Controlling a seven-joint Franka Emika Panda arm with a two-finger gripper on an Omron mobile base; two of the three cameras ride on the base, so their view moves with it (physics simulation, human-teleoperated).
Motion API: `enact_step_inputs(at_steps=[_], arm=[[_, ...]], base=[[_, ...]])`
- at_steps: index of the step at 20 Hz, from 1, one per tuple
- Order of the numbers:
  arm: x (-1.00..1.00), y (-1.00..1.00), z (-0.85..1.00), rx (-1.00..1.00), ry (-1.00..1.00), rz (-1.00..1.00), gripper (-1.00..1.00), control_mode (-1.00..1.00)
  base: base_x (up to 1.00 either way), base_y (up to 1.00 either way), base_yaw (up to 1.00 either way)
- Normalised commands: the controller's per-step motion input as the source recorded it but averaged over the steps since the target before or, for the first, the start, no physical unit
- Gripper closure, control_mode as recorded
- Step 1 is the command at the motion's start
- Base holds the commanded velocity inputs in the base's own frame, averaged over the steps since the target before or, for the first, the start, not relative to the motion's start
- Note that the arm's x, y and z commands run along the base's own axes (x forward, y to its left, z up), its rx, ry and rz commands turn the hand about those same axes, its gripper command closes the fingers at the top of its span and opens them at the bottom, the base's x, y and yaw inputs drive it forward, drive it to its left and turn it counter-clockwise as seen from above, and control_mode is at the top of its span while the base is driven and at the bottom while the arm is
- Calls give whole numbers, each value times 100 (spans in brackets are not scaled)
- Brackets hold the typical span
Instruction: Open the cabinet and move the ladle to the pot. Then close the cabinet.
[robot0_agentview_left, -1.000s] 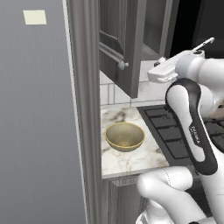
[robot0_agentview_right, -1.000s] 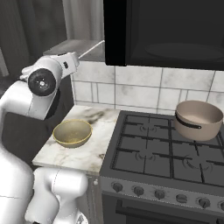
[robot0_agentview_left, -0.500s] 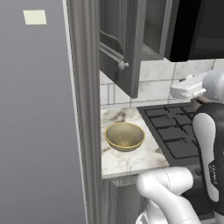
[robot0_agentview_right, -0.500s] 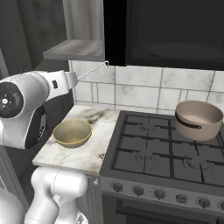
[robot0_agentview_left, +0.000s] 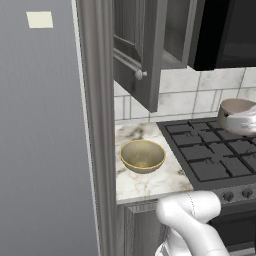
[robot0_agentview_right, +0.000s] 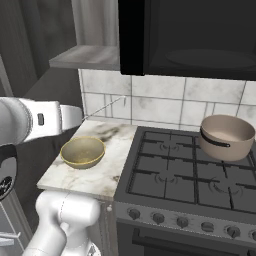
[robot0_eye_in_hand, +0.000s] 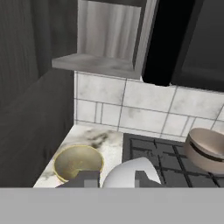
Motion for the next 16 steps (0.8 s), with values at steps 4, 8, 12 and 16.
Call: enact_step_inputs(at_steps=[4, 8, 12, 16], arm=[[-31, -13, -13, 0, 12, -11, 100, -100], [0, -2, -11, 0, 9, -8, 100, -100], [6, 0, -13, 0, 8, -5, 100, -100], [18, 0, -25, 0, 8, -2, 100, -100]], base=[[0, 0, 0], [0, 0, 0], [0, 0, 0], [0, 0, 0]])
